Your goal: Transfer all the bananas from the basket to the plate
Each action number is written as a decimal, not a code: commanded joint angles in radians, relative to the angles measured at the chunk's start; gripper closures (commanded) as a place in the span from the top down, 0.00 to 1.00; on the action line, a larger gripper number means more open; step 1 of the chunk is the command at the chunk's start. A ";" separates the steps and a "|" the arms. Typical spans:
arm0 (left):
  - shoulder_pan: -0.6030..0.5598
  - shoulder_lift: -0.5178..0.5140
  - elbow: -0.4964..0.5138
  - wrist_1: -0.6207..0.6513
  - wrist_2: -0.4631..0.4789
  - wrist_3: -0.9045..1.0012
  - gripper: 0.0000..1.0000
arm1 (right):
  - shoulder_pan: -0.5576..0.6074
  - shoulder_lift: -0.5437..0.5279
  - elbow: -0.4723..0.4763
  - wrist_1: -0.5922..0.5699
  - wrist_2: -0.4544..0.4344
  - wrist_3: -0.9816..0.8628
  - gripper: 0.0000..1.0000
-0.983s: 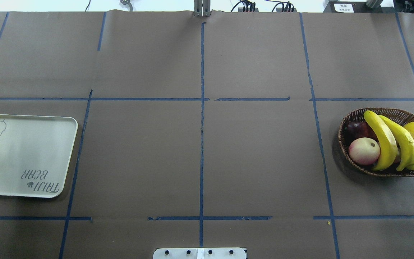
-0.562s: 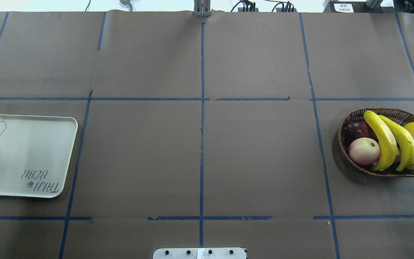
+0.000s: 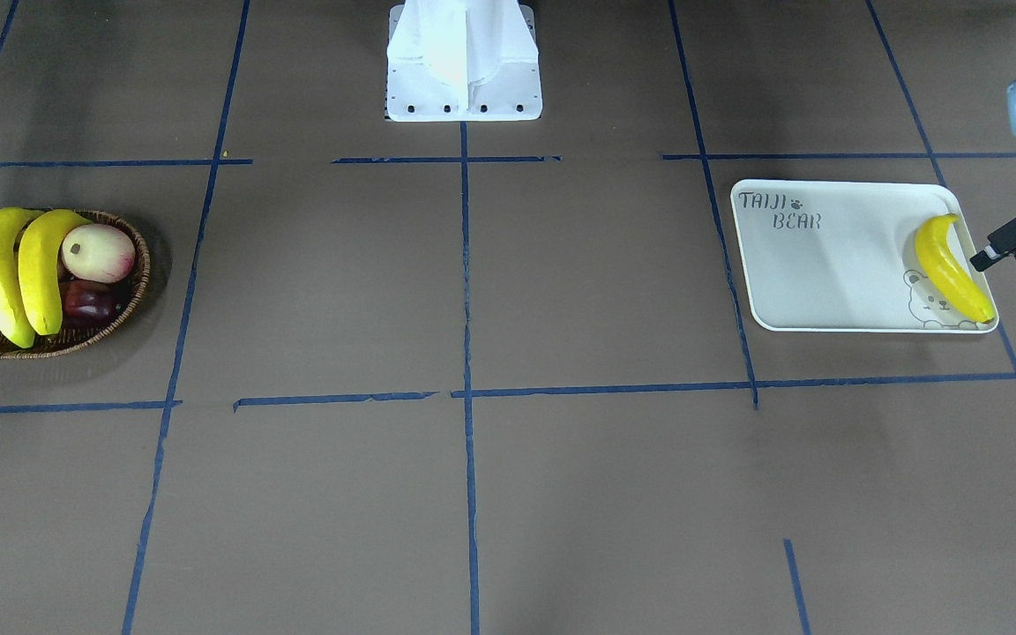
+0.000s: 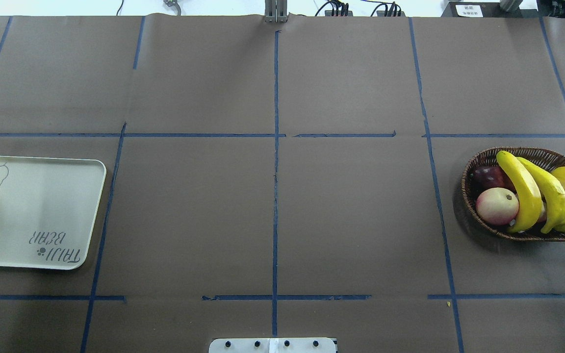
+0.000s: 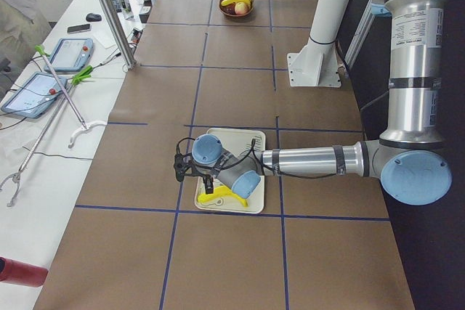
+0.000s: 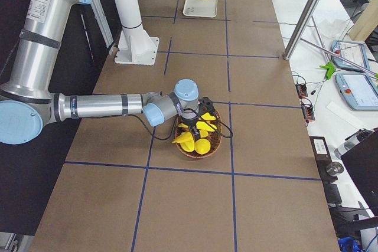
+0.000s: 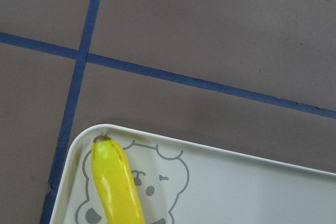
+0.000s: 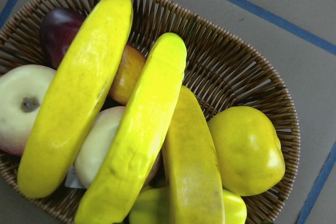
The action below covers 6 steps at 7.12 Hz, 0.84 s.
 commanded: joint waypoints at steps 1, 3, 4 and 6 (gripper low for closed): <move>0.000 0.000 0.001 0.000 0.002 -0.002 1.00 | -0.026 -0.001 -0.055 0.009 -0.018 -0.046 0.81; 0.000 0.001 0.001 -0.002 0.003 -0.002 1.00 | -0.028 0.008 -0.079 0.010 -0.006 -0.032 0.60; 0.000 0.001 0.001 -0.002 0.003 -0.002 1.00 | -0.028 0.008 -0.078 0.009 -0.003 -0.029 0.35; 0.000 0.003 0.003 -0.002 0.003 -0.002 1.00 | -0.028 0.013 -0.072 0.010 0.021 -0.028 0.04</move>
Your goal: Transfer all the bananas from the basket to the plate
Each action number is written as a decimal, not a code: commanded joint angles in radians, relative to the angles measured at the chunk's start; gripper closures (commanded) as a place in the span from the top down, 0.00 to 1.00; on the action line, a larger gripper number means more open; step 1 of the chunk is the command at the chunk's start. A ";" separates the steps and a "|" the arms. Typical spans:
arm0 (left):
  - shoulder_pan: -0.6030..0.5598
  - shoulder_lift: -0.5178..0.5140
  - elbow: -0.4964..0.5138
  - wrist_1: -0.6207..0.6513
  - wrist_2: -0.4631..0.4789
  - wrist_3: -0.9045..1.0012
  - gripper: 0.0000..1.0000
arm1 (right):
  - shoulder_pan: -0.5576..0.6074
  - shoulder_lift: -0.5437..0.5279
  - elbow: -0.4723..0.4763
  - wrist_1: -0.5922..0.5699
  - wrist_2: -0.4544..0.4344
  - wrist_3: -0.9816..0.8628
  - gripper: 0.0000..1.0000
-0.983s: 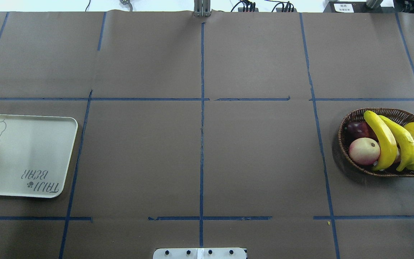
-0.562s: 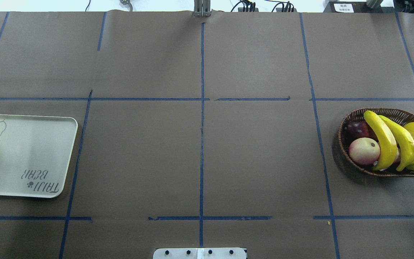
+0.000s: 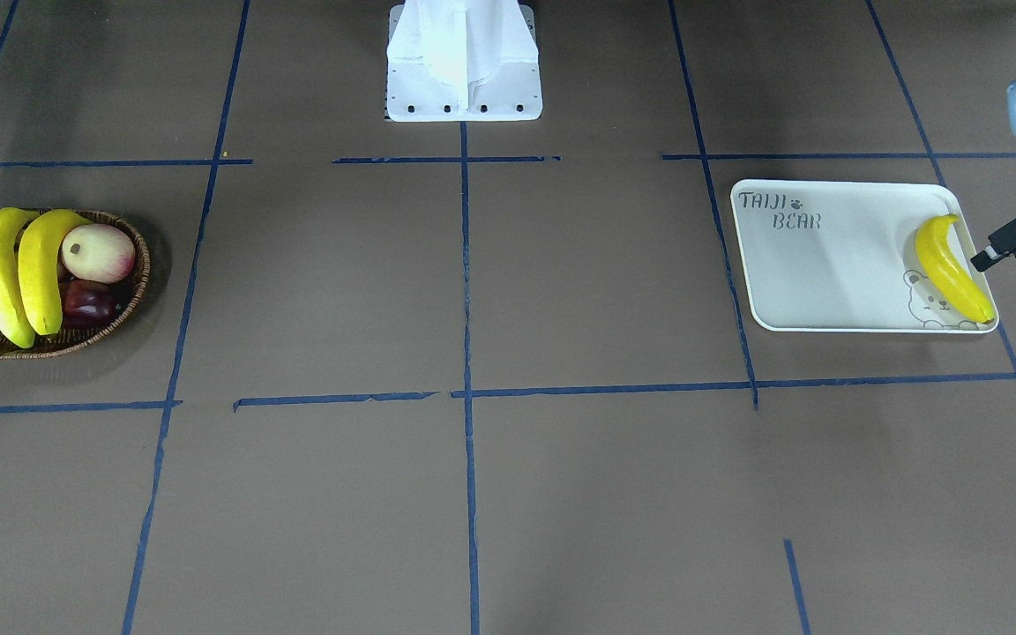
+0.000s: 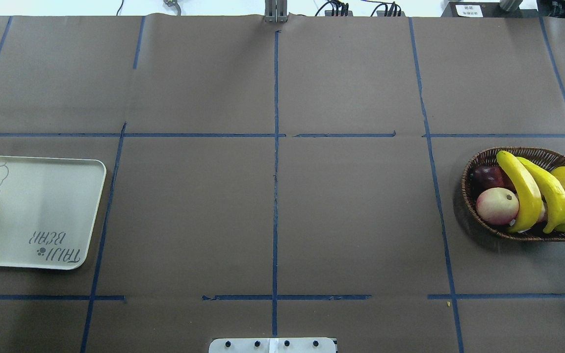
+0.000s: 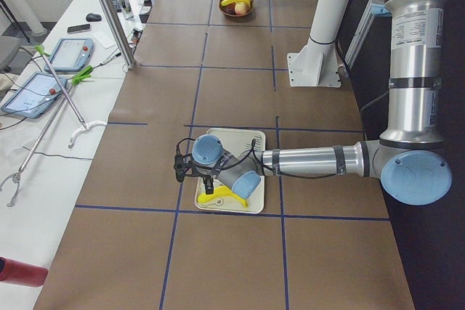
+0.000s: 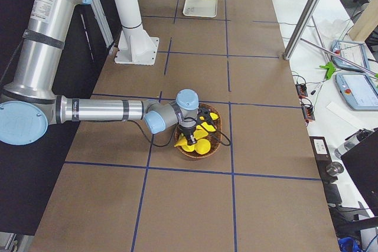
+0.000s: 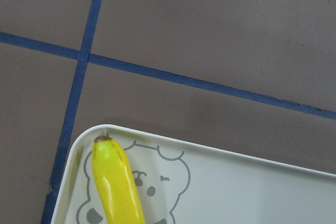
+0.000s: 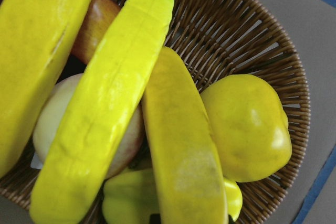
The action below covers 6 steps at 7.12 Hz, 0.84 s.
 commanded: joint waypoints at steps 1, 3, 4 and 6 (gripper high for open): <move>0.000 0.001 0.003 0.000 0.002 0.000 1.00 | 0.001 0.008 0.009 0.001 0.031 0.001 0.01; 0.000 0.001 0.001 -0.002 0.002 0.000 1.00 | 0.062 -0.002 0.041 -0.009 0.019 -0.002 0.00; 0.002 -0.001 0.000 -0.002 0.002 -0.002 1.00 | 0.108 0.002 0.043 -0.011 -0.002 -0.003 0.00; 0.003 -0.001 -0.007 -0.005 0.000 -0.005 1.00 | 0.146 0.029 0.055 -0.019 -0.035 0.000 0.00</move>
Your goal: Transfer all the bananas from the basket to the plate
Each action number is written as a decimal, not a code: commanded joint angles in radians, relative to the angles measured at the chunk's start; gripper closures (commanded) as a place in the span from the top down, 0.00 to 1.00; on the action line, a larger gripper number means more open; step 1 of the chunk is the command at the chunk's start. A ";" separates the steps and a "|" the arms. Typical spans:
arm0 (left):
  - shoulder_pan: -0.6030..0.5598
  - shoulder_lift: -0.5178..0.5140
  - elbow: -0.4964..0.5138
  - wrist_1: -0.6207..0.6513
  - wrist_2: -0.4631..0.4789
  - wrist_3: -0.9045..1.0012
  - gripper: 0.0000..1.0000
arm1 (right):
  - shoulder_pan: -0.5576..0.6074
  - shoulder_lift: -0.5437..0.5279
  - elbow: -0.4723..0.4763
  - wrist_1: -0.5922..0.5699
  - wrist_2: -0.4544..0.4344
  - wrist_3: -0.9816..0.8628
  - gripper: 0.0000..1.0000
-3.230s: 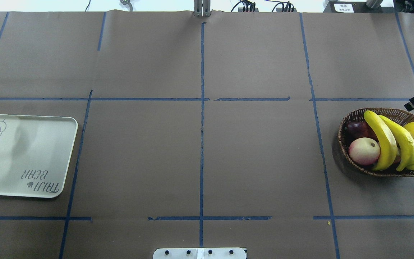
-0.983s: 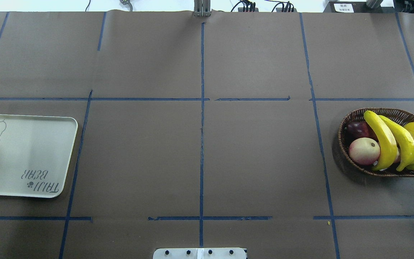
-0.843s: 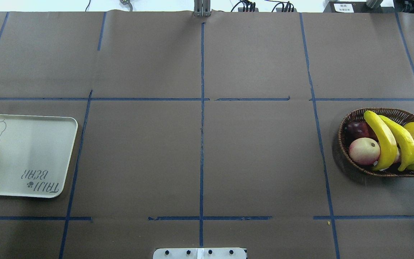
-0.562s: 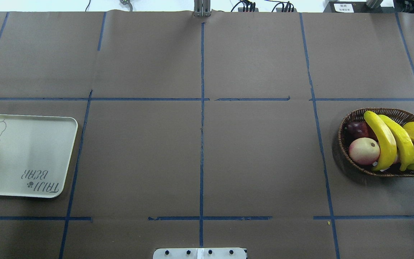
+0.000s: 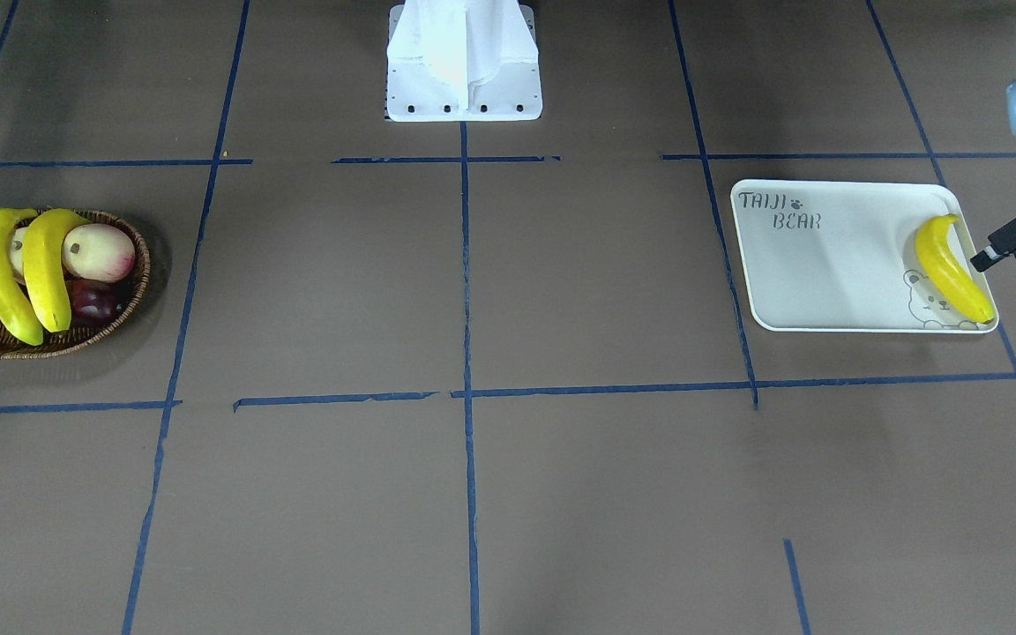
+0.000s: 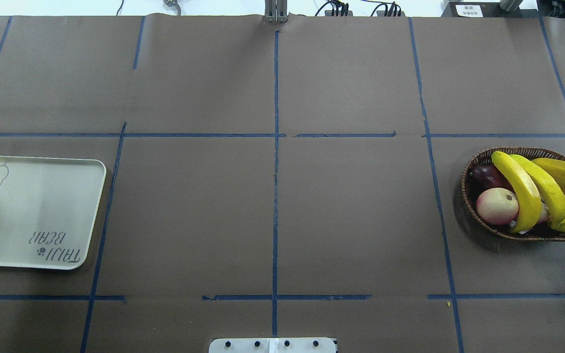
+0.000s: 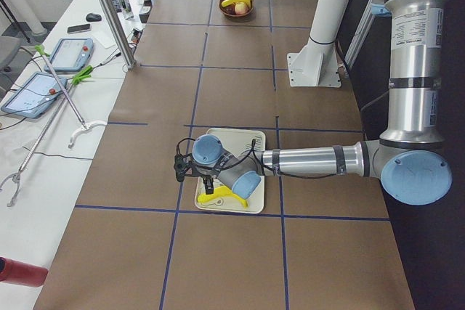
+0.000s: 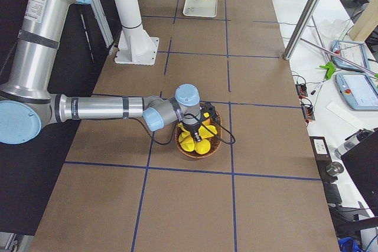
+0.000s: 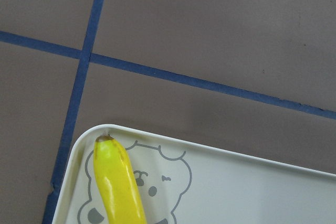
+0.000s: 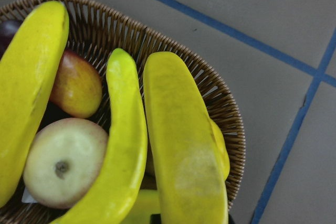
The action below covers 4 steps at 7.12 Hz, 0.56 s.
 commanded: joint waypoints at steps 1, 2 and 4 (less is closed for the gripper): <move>0.001 0.000 -0.007 -0.008 -0.004 0.000 1.00 | 0.033 0.071 0.047 -0.094 -0.012 0.014 0.00; 0.004 -0.002 -0.017 -0.040 -0.006 0.000 1.00 | 0.032 0.131 0.081 -0.164 0.005 0.102 0.00; 0.006 -0.008 -0.034 -0.072 -0.013 -0.012 1.00 | -0.049 0.244 0.094 -0.154 0.062 0.378 0.00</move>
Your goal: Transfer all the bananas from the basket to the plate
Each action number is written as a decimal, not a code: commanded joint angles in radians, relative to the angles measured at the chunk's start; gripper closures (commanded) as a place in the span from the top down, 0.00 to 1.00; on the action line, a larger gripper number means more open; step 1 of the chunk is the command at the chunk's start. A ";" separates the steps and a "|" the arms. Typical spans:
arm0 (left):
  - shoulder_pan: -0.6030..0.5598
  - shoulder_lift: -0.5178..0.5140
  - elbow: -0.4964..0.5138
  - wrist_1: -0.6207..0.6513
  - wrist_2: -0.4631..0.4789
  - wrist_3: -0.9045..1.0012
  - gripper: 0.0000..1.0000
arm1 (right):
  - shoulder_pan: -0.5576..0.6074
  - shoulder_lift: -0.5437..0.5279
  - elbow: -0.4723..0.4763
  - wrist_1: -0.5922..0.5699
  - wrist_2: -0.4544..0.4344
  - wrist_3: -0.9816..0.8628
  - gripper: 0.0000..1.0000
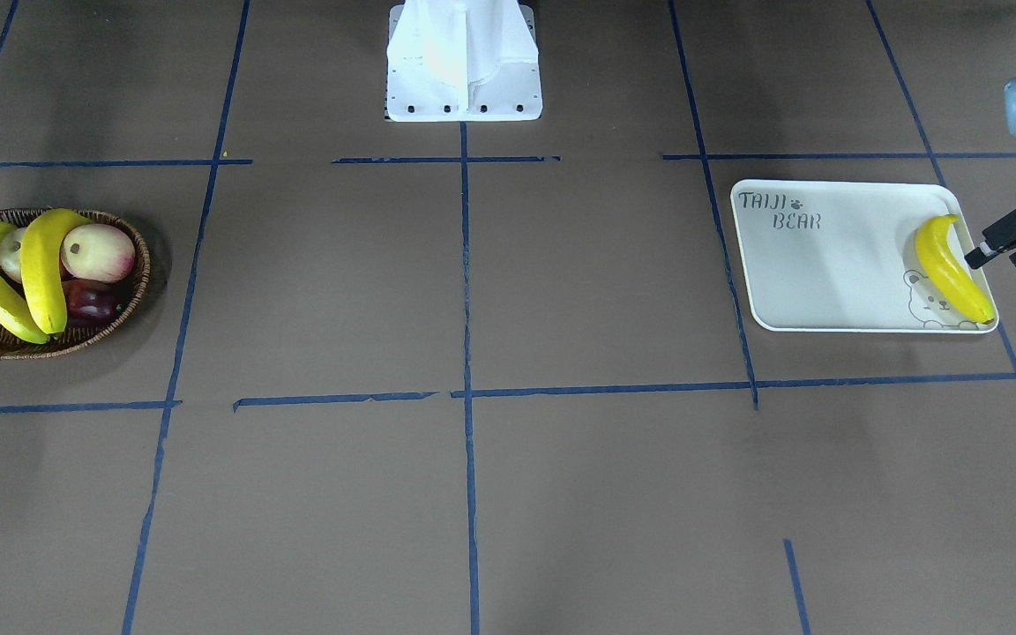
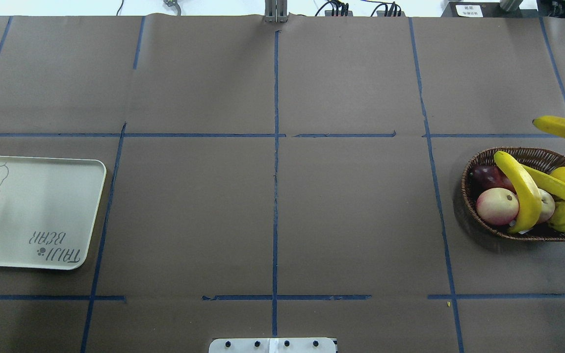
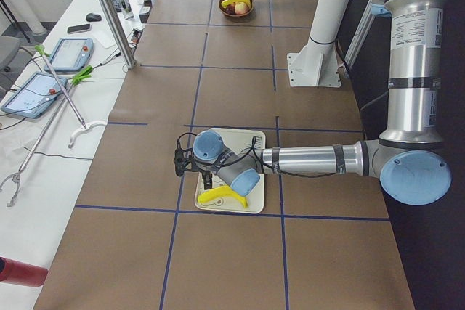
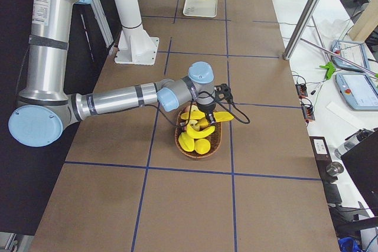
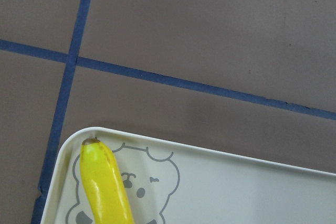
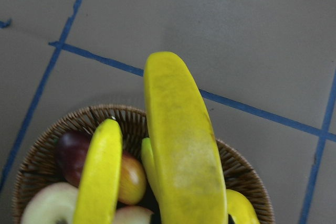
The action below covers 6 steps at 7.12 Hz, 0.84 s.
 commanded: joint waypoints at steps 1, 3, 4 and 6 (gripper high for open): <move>0.009 -0.015 -0.047 -0.013 -0.003 -0.101 1.00 | -0.109 0.129 0.036 -0.006 0.022 0.295 0.00; 0.079 -0.054 -0.149 -0.011 -0.003 -0.353 1.00 | -0.214 0.260 0.047 -0.004 0.005 0.561 0.00; 0.109 -0.096 -0.189 -0.013 -0.003 -0.502 1.00 | -0.298 0.332 0.055 -0.004 -0.064 0.696 0.00; 0.168 -0.229 -0.200 -0.011 0.008 -0.746 1.00 | -0.474 0.473 0.079 -0.003 -0.218 0.970 0.00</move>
